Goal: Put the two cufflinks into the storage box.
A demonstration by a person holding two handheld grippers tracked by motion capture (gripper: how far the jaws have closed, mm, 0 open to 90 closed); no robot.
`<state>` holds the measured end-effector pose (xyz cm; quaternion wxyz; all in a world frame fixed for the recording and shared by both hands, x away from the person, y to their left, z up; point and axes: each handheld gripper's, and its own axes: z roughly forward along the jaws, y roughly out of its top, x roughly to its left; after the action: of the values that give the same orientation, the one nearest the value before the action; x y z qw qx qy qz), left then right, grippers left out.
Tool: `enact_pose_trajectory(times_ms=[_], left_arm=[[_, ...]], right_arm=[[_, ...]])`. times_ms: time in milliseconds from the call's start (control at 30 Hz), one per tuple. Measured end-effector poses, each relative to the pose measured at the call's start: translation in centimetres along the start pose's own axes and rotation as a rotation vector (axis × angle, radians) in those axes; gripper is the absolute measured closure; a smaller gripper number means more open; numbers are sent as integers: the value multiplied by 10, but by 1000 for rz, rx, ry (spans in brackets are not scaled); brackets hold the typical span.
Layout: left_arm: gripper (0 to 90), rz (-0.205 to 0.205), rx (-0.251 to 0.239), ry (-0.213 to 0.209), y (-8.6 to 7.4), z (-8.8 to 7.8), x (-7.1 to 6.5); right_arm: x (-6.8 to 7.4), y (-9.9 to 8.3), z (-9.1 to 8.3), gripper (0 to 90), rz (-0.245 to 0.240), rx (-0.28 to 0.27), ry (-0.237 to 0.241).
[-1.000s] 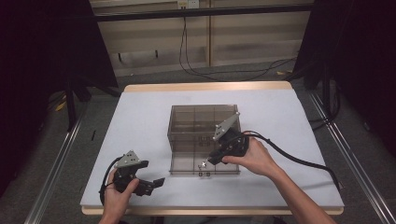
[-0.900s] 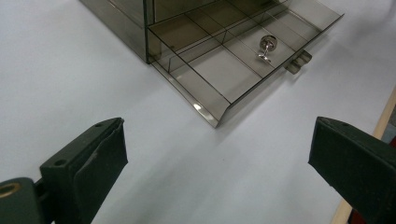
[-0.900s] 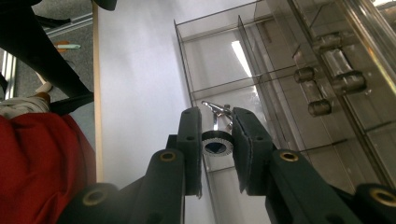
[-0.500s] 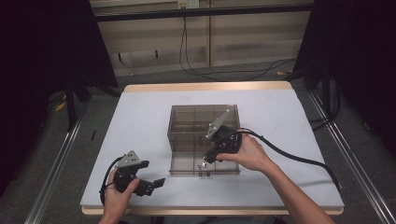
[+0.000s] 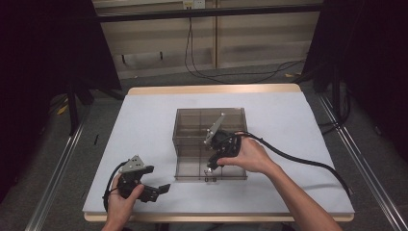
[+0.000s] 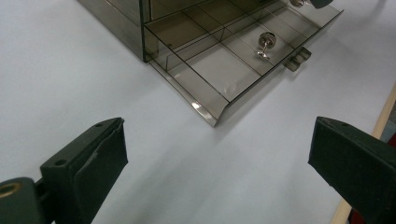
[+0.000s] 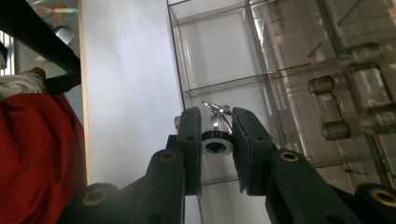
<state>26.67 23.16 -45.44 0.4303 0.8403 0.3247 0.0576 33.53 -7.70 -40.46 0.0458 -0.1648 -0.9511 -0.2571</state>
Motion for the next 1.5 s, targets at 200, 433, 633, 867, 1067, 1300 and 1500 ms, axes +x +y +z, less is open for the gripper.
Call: enact_pose_trajectory(times_ms=[200,433,633,867,1067,1300,1500], left_arm=[[41,2,3,-2,0,0,0],[42,2,5,-3,0,0,0],[42,-1,7,-2,0,0,1],[42,0,7,-3,0,0,1],[41,1,9,0,0,0,1],[42,0,7,-4,-1,0,1],[42,0,8,-3,-1,0,1]], right_arm=[[0,7,3,741,12,49,13],[-2,12,18,741,10,142,3],[-4,10,23,741,20,182,3],[-8,7,28,741,23,222,-4],[-8,6,33,740,27,223,-7],[-9,4,35,733,27,221,-1],[-11,2,32,718,33,187,5]])
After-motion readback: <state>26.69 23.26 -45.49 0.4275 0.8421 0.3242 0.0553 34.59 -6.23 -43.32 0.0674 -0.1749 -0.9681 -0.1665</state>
